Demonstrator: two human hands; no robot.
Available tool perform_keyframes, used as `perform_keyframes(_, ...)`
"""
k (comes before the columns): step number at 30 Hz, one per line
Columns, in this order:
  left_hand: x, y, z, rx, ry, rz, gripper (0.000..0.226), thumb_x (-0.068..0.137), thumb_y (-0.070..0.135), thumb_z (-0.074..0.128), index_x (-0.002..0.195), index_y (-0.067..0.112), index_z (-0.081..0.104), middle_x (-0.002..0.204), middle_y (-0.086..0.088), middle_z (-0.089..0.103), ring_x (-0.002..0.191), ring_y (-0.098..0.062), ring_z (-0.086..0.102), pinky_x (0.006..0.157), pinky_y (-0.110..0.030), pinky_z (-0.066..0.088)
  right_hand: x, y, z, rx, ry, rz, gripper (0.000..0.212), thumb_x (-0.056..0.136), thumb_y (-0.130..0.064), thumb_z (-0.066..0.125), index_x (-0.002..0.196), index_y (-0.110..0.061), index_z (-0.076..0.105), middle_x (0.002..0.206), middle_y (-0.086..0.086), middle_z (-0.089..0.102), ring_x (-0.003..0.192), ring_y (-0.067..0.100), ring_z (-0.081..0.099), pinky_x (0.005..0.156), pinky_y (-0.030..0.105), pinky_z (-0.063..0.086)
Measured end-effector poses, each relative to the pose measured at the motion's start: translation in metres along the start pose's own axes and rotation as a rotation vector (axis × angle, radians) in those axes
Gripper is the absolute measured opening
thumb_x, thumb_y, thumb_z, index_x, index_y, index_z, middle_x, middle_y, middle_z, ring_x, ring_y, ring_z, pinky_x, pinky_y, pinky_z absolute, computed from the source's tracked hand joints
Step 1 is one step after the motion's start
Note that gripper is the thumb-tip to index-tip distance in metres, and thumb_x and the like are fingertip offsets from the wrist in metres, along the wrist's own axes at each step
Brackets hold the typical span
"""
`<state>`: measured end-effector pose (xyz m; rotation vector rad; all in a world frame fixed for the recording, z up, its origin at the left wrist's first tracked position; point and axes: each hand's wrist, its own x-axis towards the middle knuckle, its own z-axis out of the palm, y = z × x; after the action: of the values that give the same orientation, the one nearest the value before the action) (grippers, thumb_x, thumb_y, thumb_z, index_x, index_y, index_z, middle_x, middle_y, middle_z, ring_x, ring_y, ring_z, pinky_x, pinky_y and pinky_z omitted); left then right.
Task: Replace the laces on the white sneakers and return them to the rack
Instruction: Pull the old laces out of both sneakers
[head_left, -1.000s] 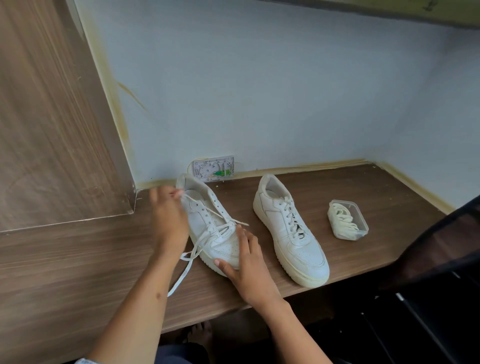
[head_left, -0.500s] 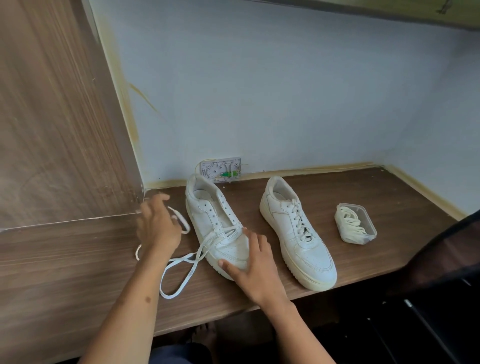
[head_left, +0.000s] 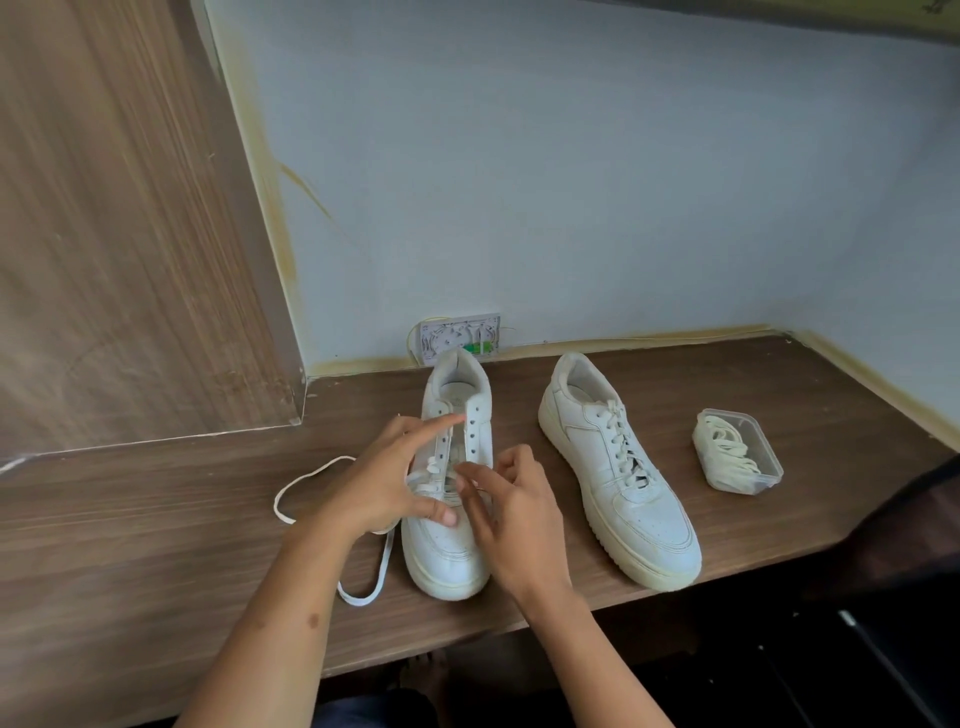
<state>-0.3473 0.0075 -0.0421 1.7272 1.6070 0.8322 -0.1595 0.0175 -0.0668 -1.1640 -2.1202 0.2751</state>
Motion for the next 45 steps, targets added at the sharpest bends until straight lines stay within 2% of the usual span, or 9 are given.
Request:
perform_keyframes(5, 0.001, 0.000, 0.005, 0.019, 0.016, 0.021, 0.106, 0.047, 0.040, 0.095, 0.134, 0.060, 0.038, 0.129, 0.023, 0.035, 0.124, 0.000, 0.042, 0.108, -0.031, 0.039, 0.007, -0.002, 0.010, -0.046, -0.011, 0.022, 0.017, 0.092, -0.041, 0.061, 0.103, -0.031, 0.070, 0.103, -0.006, 0.045, 0.089, 0.015, 0.044, 0.077, 0.034, 0.046)
perform_keyframes(9, 0.003, 0.003, 0.004, 0.039, 0.014, 0.009, 0.105, 0.044, 0.042, 0.095, 0.130, 0.061, 0.038, 0.129, 0.019, 0.035, 0.122, -0.005, 0.043, 0.105, -0.037, 0.042, 0.010, 0.000, 0.008, 0.418, 0.005, 0.256, 0.007, 0.089, -0.021, 0.068, 0.086, -0.027, 0.071, 0.107, -0.011, 0.043, 0.105, 0.011, 0.045, 0.091, 0.031, 0.046)
perform_keyframes(13, 0.004, 0.008, 0.004, 0.043, -0.016, 0.022, 0.103, 0.047, 0.038, 0.095, 0.130, 0.059, 0.038, 0.131, 0.019, 0.034, 0.115, -0.010, 0.046, 0.095, -0.027, 0.042, 0.007, -0.006, -0.006, 0.976, 0.204, 0.662, 0.019, 0.090, -0.005, 0.060, 0.074, -0.012, 0.066, 0.106, 0.001, 0.046, 0.101, 0.015, 0.054, 0.084, 0.025, 0.046)
perform_keyframes(19, 0.007, 0.007, 0.010, 0.028, -0.011, 0.078, 0.103, 0.047, 0.041, 0.094, 0.129, 0.063, 0.036, 0.133, 0.022, 0.038, 0.117, -0.005, 0.047, 0.102, -0.028, 0.043, 0.005, -0.002, -0.007, 0.226, 0.192, 0.155, 0.021, 0.092, -0.040, 0.053, 0.108, -0.031, 0.063, 0.123, -0.009, 0.040, 0.108, 0.014, 0.045, 0.090, 0.033, 0.041)
perform_keyframes(23, 0.007, 0.006, 0.010, 0.018, -0.012, 0.087, 0.102, 0.050, 0.034, 0.094, 0.126, 0.069, 0.035, 0.131, 0.028, 0.037, 0.115, 0.008, 0.042, 0.098, -0.018, 0.040, 0.005, 0.000, 0.004, -0.231, 0.081, 0.061, 0.016, 0.086, -0.037, 0.065, 0.102, -0.035, 0.068, 0.133, 0.004, 0.046, 0.109, 0.025, 0.038, 0.083, 0.041, 0.043)
perform_keyframes(29, 0.011, 0.003, 0.013, -0.018, -0.008, 0.099, 0.104, 0.049, 0.031, 0.095, 0.132, 0.061, 0.039, 0.132, 0.023, 0.042, 0.121, 0.008, 0.042, 0.103, -0.021, 0.039, 0.006, -0.001, 0.007, -0.162, 0.090, 0.048, 0.005, 0.088, -0.026, 0.063, 0.091, -0.027, 0.067, 0.130, -0.001, 0.048, 0.111, 0.023, 0.037, 0.086, 0.039, 0.041)
perform_keyframes(35, 0.012, 0.004, 0.011, -0.038, -0.018, 0.046, 0.107, 0.051, 0.027, 0.094, 0.132, 0.065, 0.035, 0.136, 0.028, 0.040, 0.125, -0.007, 0.046, 0.103, -0.030, 0.040, 0.012, 0.006, -0.016, 0.484, 0.422, 0.463, 0.012, 0.095, -0.031, 0.053, 0.090, -0.026, 0.063, 0.113, -0.011, 0.040, 0.110, 0.011, 0.034, 0.101, 0.045, 0.037)
perform_keyframes(38, 0.009, 0.009, 0.012, -0.048, -0.026, 0.031, 0.107, 0.058, 0.026, 0.092, 0.139, 0.059, 0.030, 0.139, 0.030, 0.036, 0.127, -0.007, 0.044, 0.105, -0.032, 0.039, 0.012, 0.012, -0.023, 0.511, 0.408, 0.526, 0.008, 0.096, -0.025, 0.055, 0.095, -0.030, 0.060, 0.112, -0.017, 0.039, 0.112, 0.013, 0.035, 0.104, 0.049, 0.035)
perform_keyframes(45, 0.007, 0.007, 0.020, 0.109, -0.067, 0.053, 0.119, 0.053, 0.063, 0.084, 0.144, 0.061, 0.008, 0.153, 0.027, 0.012, 0.145, -0.002, 0.010, 0.119, -0.042, 0.002, 0.012, 0.009, -0.020, 0.088, 0.123, 0.117, 0.021, 0.095, -0.046, 0.052, 0.108, -0.041, 0.067, 0.134, -0.006, 0.036, 0.118, 0.018, 0.028, 0.095, 0.040, 0.039)
